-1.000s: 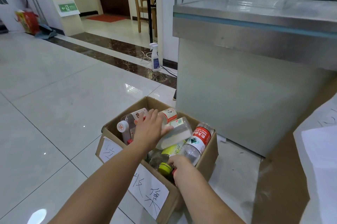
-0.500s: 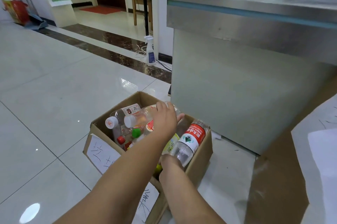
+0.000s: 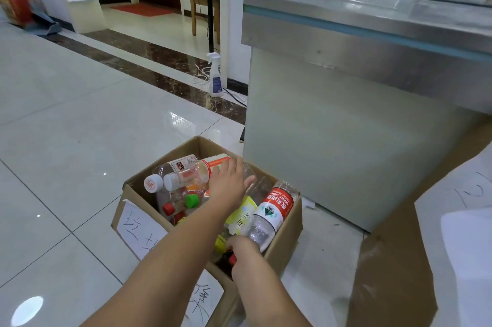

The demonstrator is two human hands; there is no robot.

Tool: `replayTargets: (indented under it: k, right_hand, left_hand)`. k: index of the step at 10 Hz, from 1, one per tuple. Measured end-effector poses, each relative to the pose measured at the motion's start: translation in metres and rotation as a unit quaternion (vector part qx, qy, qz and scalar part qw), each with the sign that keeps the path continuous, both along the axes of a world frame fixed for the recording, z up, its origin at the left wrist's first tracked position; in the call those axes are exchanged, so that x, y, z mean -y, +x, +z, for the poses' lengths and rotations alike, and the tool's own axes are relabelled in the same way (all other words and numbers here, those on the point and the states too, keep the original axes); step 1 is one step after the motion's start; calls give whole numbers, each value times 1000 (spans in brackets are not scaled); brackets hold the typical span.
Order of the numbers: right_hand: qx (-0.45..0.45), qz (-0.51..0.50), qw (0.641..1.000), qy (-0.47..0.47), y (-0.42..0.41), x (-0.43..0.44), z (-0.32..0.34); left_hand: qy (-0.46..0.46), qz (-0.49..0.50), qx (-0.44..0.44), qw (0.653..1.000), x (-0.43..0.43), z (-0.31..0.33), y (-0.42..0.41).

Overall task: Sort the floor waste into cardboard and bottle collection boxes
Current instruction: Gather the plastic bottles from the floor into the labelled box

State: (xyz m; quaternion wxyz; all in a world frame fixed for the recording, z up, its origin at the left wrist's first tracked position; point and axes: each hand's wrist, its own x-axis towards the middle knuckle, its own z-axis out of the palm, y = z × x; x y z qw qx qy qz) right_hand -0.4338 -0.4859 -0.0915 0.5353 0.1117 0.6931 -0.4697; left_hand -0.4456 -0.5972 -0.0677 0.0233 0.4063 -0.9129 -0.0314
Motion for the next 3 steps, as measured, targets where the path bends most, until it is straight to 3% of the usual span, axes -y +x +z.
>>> replayTargets:
  k: [2, 3]
  right_hand:
    - [53, 4, 999, 5, 4, -24, 36]
    - [41, 2, 999, 24, 5, -28, 73]
  left_hand:
    - [-2, -73, 151, 986, -5, 38, 54]
    - [32, -44, 195, 979, -19, 81, 78]
